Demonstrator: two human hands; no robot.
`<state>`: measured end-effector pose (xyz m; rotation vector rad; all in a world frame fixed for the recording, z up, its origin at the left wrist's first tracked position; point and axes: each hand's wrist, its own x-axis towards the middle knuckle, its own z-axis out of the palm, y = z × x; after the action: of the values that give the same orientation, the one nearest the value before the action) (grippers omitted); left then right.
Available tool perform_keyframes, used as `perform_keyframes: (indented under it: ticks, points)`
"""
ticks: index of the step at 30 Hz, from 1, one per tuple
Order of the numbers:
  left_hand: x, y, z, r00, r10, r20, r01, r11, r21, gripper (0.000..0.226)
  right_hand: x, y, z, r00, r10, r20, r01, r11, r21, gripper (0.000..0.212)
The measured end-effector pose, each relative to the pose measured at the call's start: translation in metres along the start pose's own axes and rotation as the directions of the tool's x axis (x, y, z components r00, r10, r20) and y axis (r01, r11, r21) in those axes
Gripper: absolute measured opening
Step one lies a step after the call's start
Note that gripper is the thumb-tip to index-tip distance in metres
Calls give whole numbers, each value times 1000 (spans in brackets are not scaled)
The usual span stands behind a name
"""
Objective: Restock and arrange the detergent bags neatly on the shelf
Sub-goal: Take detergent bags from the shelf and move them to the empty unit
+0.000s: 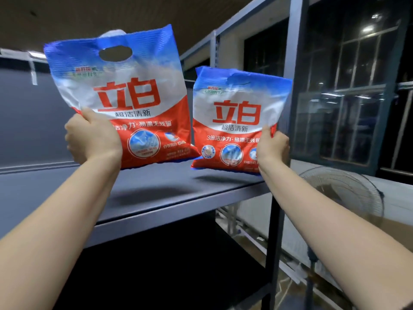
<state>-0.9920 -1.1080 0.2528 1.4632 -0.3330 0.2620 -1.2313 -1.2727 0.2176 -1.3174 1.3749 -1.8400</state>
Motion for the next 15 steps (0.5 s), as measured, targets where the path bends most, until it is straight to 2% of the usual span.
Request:
perform_keyframes:
  ticks: [8,12,13,15]
  points:
    - [6,-19,38,984,-25,-177,40,996,83,48,63,29,116,957,98,272,-110,994,27,42]
    - [9,-20,57,974,-79,-212,97,992,79,46,69,47,158,886,173,431,-147,985,-92,32]
    - [9,-18,63,969,-98,-226,118,990,81,46,70,50,163,865,179,470,-123,981,-147,41]
    - [6,-13,76,962,-141,-234,155,987,41,45,72,57,167,822,133,554,36,958,-284,62]
